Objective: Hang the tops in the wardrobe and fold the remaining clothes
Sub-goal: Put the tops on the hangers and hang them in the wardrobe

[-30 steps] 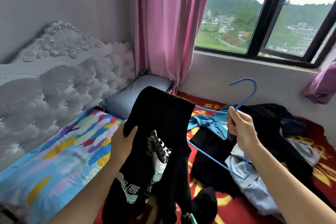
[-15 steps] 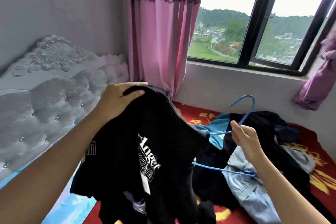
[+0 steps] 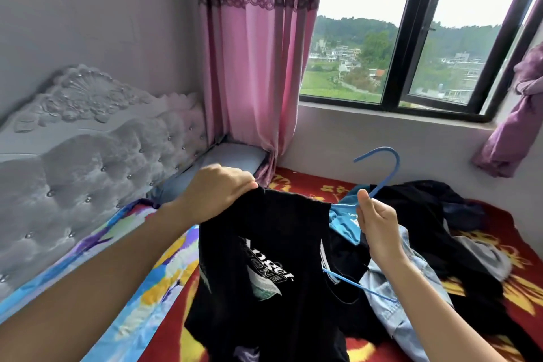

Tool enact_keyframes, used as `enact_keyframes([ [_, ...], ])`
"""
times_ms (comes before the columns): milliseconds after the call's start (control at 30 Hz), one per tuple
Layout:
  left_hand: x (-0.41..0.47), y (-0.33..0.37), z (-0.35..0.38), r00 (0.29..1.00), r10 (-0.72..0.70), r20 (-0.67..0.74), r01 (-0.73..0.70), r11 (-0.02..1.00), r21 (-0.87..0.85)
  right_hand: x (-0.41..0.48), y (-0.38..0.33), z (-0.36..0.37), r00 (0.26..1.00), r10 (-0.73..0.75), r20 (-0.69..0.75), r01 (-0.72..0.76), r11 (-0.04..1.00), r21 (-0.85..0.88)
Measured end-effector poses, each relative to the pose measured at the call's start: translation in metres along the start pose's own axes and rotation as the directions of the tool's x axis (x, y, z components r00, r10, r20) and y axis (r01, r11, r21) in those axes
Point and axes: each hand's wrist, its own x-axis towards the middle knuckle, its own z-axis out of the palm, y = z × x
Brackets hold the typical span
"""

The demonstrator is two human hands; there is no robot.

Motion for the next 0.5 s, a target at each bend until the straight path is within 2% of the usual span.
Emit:
enact_keyframes([
  [100,-0.005,0.006,0.009,0.998,0.007,-0.066,-0.005,0.999,0.032,0.002,-0.003,0.004,1.0,-0.024,0.006,0.024,0.999,-0.037],
  [200,-0.005,0.013,0.015,0.986,0.086,-0.145,-0.07,0.991,0.116,0.0,-0.009,0.012,0.998,-0.057,0.012,0.058,0.995,-0.079],
  [333,-0.004,0.045,0.027,0.987,0.064,-0.149,-0.043,0.989,0.14,-0.008,-0.019,0.042,0.988,-0.126,0.087,0.138,0.979,-0.148],
  [400,-0.004,0.048,0.031,0.981,0.027,-0.193,-0.013,0.997,0.077,-0.009,-0.024,0.052,0.982,-0.129,0.139,0.15,0.976,-0.157],
  [500,-0.005,0.046,0.023,0.993,-0.107,-0.046,0.101,0.987,-0.126,-0.009,-0.024,0.049,0.976,-0.063,0.21,0.093,0.986,-0.137],
])
